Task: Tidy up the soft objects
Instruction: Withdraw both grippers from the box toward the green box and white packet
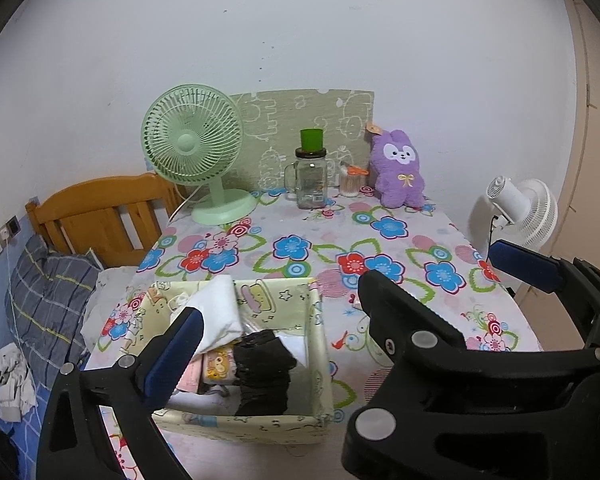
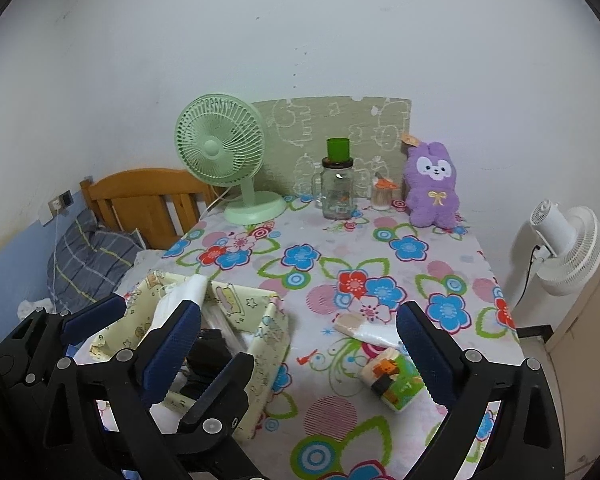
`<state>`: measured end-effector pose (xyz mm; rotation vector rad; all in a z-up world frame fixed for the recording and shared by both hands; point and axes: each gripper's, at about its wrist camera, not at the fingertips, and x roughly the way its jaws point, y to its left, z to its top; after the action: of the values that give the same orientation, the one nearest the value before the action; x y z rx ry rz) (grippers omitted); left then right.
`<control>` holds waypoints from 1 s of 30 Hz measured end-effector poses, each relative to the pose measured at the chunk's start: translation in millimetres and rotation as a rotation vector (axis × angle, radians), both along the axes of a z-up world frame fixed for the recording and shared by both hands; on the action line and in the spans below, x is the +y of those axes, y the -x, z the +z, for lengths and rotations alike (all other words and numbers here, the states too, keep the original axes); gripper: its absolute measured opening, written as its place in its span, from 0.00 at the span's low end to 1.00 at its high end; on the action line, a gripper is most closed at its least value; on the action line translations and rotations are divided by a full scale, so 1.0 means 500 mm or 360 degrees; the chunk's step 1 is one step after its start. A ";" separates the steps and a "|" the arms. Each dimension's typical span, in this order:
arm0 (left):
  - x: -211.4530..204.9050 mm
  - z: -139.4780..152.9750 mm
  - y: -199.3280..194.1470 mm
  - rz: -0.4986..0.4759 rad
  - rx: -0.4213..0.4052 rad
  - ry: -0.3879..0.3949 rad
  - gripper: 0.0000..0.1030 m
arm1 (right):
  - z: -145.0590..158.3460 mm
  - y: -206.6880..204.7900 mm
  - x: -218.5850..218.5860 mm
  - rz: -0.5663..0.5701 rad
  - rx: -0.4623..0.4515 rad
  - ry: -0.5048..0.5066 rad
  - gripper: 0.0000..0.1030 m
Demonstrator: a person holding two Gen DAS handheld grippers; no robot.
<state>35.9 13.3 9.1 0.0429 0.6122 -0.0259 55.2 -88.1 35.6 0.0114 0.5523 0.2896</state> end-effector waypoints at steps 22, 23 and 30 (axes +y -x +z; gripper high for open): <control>-0.096 -0.027 -0.026 -0.0099 0.0075 0.0028 0.99 | -0.023 -0.003 -0.103 -0.0133 0.0028 -0.0024 0.97; -0.099 -0.031 -0.027 -0.0103 0.0081 0.0031 0.99 | -0.026 -0.004 -0.108 -0.0139 0.0032 -0.0024 0.97; -0.120 -0.073 -0.051 -0.0135 0.0209 0.0067 0.99 | -0.059 -0.018 -0.131 -0.0171 0.0073 -0.0018 0.97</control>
<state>61.4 -46.7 -27.6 0.0263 0.7406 -0.1247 64.2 -153.8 6.1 0.0587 0.5935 0.1879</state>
